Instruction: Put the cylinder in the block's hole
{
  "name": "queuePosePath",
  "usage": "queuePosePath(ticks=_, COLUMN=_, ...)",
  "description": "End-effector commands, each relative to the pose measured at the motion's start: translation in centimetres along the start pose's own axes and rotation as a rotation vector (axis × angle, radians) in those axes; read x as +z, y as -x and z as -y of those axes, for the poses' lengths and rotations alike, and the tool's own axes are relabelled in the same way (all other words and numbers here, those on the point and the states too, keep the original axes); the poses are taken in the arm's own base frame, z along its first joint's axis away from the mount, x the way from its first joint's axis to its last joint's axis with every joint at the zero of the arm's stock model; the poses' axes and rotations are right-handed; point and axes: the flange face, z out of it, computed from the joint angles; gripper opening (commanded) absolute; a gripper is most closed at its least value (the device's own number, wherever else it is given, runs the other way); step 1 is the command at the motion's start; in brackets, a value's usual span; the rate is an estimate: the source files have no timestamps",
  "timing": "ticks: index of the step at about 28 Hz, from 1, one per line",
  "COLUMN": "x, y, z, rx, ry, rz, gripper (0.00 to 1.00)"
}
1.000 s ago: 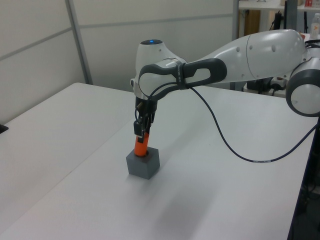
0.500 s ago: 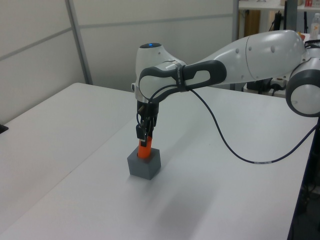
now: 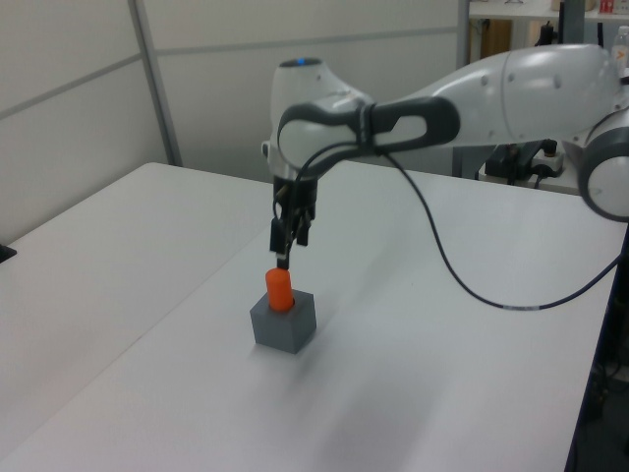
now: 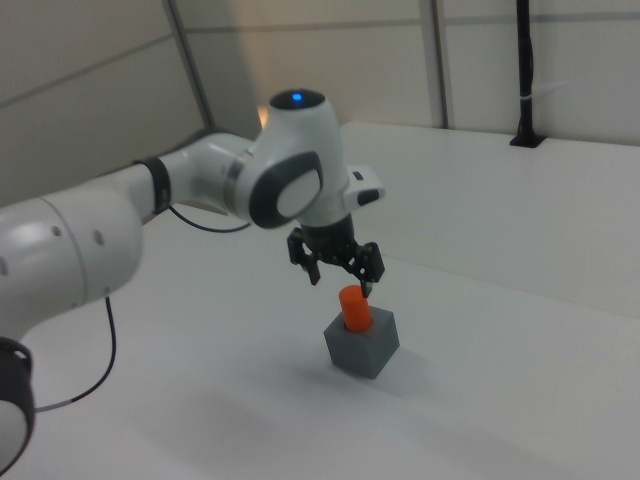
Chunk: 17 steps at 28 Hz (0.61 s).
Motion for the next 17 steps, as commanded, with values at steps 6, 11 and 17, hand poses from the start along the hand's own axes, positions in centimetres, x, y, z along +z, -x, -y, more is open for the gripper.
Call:
queuePosePath(ticks=6, x=-4.8, y=5.4, z=-1.2, rx=-0.002, ry=0.136, rz=0.237, gripper=1.0)
queuePosePath(ticks=11, x=-4.9, y=5.6, z=-1.8, rx=0.004, ry=0.138, rz=0.24, gripper=1.0)
queuePosePath(ticks=17, x=-4.8, y=5.3, z=-1.7, rx=0.002, ry=0.143, rz=0.227, gripper=1.0)
